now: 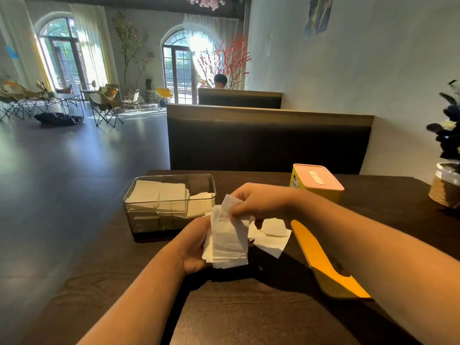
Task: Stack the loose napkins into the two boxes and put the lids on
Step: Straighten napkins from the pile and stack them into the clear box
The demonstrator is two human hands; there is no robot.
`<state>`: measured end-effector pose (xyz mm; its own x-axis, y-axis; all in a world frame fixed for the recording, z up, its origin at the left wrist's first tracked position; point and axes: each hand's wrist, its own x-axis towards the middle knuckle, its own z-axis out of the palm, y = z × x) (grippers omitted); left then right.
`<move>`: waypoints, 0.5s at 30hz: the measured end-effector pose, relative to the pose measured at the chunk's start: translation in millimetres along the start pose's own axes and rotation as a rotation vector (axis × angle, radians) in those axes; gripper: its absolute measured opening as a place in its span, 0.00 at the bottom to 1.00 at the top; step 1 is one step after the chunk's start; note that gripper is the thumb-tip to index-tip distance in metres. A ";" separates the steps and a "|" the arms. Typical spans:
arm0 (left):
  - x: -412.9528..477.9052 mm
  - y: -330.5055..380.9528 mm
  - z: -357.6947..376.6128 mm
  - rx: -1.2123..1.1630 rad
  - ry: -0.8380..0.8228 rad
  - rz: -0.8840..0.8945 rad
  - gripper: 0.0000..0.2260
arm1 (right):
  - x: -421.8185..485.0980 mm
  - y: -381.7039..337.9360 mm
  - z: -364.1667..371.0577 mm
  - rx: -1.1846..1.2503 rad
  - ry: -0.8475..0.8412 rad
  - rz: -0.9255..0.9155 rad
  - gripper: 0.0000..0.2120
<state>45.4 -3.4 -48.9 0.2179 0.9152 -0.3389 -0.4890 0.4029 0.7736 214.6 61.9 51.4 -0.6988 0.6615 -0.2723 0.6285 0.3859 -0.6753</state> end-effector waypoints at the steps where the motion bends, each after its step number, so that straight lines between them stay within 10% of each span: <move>1: 0.6 -0.7 0.3 -0.013 -0.007 -0.004 0.18 | 6.4 1.5 4.7 -0.051 0.011 -0.007 0.05; 7: 4.2 2.9 -4.8 -0.036 0.050 -0.077 0.36 | 24.2 17.2 16.4 -0.174 0.313 -0.027 0.06; 15: 4.2 3.7 -2.9 -0.043 0.049 -0.108 0.30 | 19.5 22.8 8.6 -0.119 0.459 -0.147 0.05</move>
<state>42.1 2.0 -49.1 0.2299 0.8653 -0.4454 -0.5007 0.4976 0.7083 212.4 78.1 24.8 -0.5771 0.7993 0.1675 0.5880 0.5491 -0.5940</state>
